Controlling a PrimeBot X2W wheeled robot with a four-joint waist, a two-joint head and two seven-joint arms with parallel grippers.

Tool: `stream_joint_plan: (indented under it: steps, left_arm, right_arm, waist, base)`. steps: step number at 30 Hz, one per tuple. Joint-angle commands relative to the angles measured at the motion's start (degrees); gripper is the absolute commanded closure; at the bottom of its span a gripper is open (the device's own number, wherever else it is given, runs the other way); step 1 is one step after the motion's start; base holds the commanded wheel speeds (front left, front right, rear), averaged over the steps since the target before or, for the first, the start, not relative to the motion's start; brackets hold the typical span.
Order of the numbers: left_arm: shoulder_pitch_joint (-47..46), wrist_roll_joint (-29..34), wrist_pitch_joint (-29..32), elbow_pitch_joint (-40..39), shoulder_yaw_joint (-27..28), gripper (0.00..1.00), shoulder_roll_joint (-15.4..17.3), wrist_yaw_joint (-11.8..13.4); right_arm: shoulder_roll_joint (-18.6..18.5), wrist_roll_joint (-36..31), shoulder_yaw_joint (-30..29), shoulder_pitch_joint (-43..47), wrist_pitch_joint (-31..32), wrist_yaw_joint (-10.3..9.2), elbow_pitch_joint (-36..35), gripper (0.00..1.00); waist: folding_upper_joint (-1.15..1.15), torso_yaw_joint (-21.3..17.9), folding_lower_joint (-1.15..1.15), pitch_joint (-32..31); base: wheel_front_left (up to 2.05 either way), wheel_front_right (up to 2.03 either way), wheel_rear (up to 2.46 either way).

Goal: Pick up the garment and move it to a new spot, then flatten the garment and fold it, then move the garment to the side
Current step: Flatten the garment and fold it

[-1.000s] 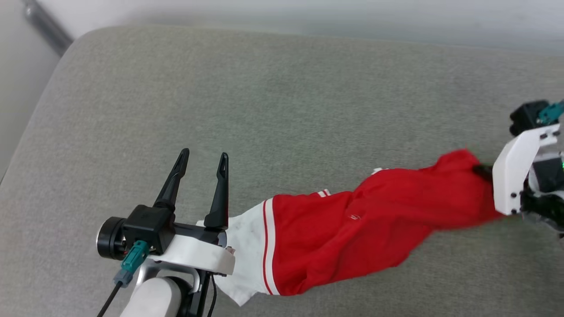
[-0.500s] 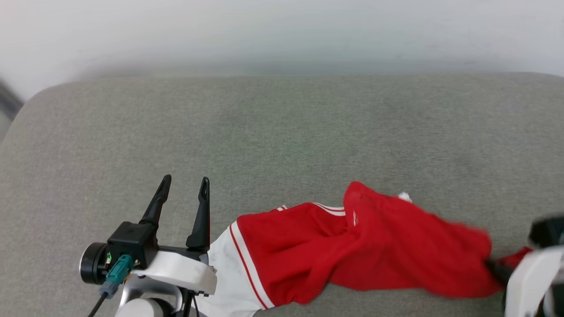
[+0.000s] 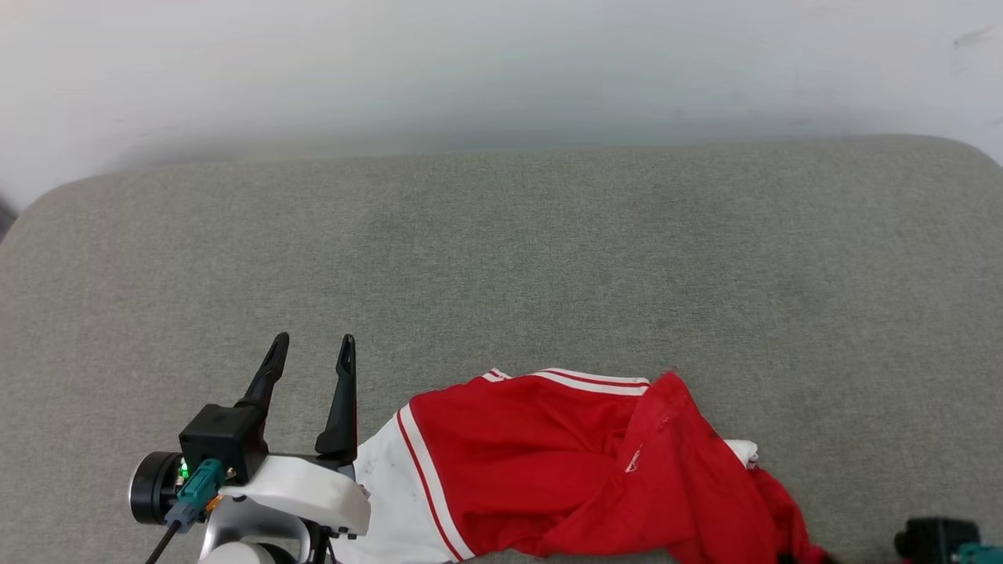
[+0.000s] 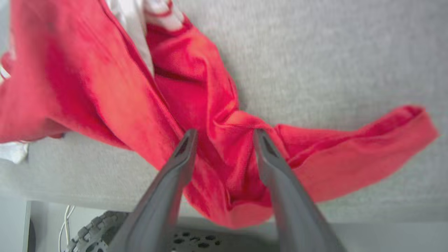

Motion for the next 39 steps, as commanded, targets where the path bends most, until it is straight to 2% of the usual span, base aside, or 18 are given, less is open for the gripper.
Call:
stream_joint_plan:
  steps: [1, 6, 9, 13, 21, 25, 31, 32, 33, 39]
  left_arm:
    - [0.4, -0.11, -0.11, -0.05, 0.19, 0.0, 0.21, 0.21]
    - [0.66, -0.23, 0.09, -0.38, 0.28, 0.0, 0.48, 0.55]
    - [0.8, -0.39, 0.14, -0.62, 0.42, 0.0, 0.58, 0.9]
    - [0.52, -0.25, 0.38, -0.96, 0.26, 0.0, 0.52, 1.04]
    - [-1.73, -0.11, -0.38, -0.91, -0.69, 0.0, -0.04, 0.39]
    - [-2.99, -0.3, -0.89, -0.27, -1.1, 0.0, -0.71, 0.12]
    - [-3.56, -0.87, -1.93, 1.21, -1.02, 0.0, -1.18, 0.09]
    - [-3.5, -0.85, -2.05, 1.39, -1.03, 0.0, -1.2, 0.1]
    - [-3.43, -0.93, -2.12, 1.51, -0.99, 0.0, -1.19, 0.14]
    - [-2.83, -1.38, -2.46, 2.01, -0.71, 0.0, -0.89, 0.39]
  right_arm:
    - [0.56, -0.18, -0.21, -1.53, -2.45, 0.0, -0.64, 0.0]
    - [1.2, -0.86, -1.84, -3.99, -15.48, 0.0, -2.79, 0.0]
    - [0.09, -1.05, -1.53, -5.75, -17.14, 0.0, -3.31, 0.0]
    - [-4.27, -0.35, 1.96, -9.96, -12.9, 0.0, -3.34, 0.0]
    - [-15.43, 5.81, 15.82, -21.59, 0.96, 0.0, -2.79, 0.0]
    - [-19.15, 10.06, 22.17, -26.66, 5.11, 0.0, -1.57, 0.0]
    - [-22.41, 15.87, 28.32, -30.39, 9.5, 0.0, 0.48, 0.0]
    - [-22.75, 16.58, 28.97, -30.8, 9.96, 0.0, 0.66, 0.62]
    - [-23.03, 17.06, 29.44, -31.17, 10.03, 0.0, 0.65, 1.0]
    - [-24.66, 17.29, 30.26, -32.63, 9.19, 0.0, -1.85, 1.0]
  waist:
    - [0.0, -0.12, 0.0, -0.02]
    - [0.0, -0.5, 0.0, -0.24]
    - [0.0, -0.79, 0.0, -0.35]
    - [0.0, -0.94, 0.0, 0.07]
    - [0.0, 1.33, 0.0, 3.01]
    - [0.0, 3.27, 0.0, 4.49]
    - [0.0, 4.92, 0.0, 5.02]
    - [0.0, 4.99, 0.0, 5.05]
    - [0.0, 5.01, 0.0, 5.01]
    - [0.0, 4.33, 0.0, 4.62]
  base:
    - [0.0, 0.0, 0.0]
    - [0.0, 0.0, 0.0]
    - [0.0, 0.0, 0.0]
    - [0.0, 0.0, 0.0]
    - [0.0, 0.0, 0.0]
    - [0.0, 0.0, 0.0]
    - [0.0, 0.0, 0.0]
    - [0.0, 0.0, 0.0]
    - [0.0, 0.0, 0.0]
    - [0.0, 0.0, 0.0]
